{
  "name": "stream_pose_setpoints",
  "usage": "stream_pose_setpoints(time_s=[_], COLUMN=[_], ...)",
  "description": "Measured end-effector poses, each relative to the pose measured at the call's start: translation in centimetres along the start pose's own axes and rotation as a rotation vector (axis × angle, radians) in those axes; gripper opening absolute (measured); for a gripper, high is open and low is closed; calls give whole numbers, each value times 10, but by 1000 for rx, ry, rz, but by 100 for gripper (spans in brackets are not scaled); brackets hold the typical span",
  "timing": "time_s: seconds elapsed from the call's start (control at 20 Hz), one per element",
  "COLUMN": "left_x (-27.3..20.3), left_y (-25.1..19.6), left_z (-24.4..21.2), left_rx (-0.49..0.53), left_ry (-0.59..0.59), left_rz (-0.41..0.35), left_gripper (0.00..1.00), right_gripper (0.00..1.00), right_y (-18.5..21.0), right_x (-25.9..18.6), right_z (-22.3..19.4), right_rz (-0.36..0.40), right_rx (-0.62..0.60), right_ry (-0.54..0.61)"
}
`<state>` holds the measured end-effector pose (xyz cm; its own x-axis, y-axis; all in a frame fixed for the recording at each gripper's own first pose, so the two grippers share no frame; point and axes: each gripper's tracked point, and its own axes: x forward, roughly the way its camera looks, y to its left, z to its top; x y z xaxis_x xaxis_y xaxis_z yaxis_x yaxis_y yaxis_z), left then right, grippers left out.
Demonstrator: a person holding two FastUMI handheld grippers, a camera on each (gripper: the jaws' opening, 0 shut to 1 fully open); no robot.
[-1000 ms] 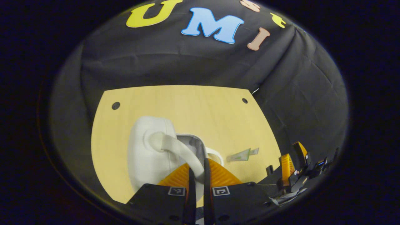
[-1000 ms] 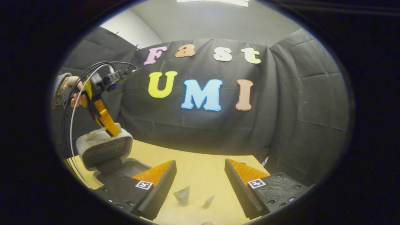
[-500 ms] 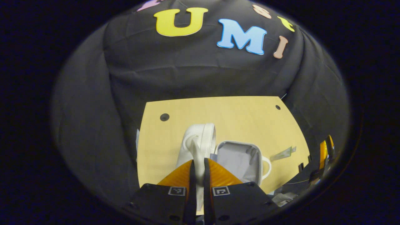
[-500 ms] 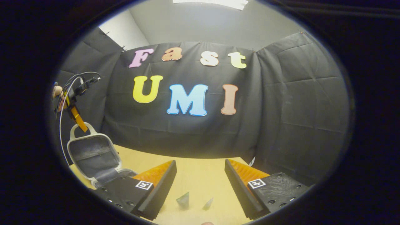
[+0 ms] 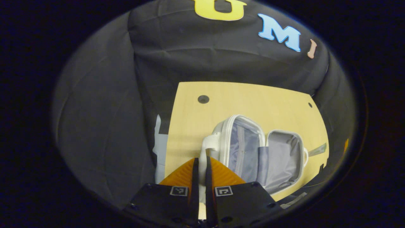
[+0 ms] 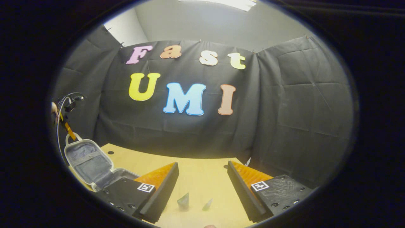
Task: First open the suitcase, pack the skin care products into it, and then close the suitcase.
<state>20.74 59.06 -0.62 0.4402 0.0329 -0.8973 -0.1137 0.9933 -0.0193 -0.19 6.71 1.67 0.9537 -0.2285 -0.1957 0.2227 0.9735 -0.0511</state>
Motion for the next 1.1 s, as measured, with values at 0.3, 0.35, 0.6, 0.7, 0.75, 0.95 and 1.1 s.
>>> stream_pose_setpoints(time_s=[0.3, 0.35, 0.6, 0.7, 0.75, 0.95, 1.1], left_x=[71, 79, 118, 127, 128, 114, 97], left_y=[52, 55, 64, 76, 76, 67, 62], left_z=[-55, -61, -82, -85, -85, -72, -53], left_rx=[-25, -16, 18, -5, -19, -39, -34], left_ry=[53, 51, 66, 65, 61, -24, -121], left_rz=[8, 9, 27, 53, 58, 55, 102], left_gripper=[17, 17, 17, 21, 22, 47, 98], right_gripper=[94, 94, 94, 94, 94, 94, 94], right_y=[16, 18, 13, 7, 3, -10, -18], right_x=[3, 3, 2, 0, -1, -4, -7], right_z=[-3, -3, -5, -5, -5, -10, -11], right_rz=[22, 23, 11, 0, -3, -20, -25], right_rx=[0, 3, -1, -4, -1, 20, 28], right_ry=[34, 38, 49, 47, 47, 51, 37])
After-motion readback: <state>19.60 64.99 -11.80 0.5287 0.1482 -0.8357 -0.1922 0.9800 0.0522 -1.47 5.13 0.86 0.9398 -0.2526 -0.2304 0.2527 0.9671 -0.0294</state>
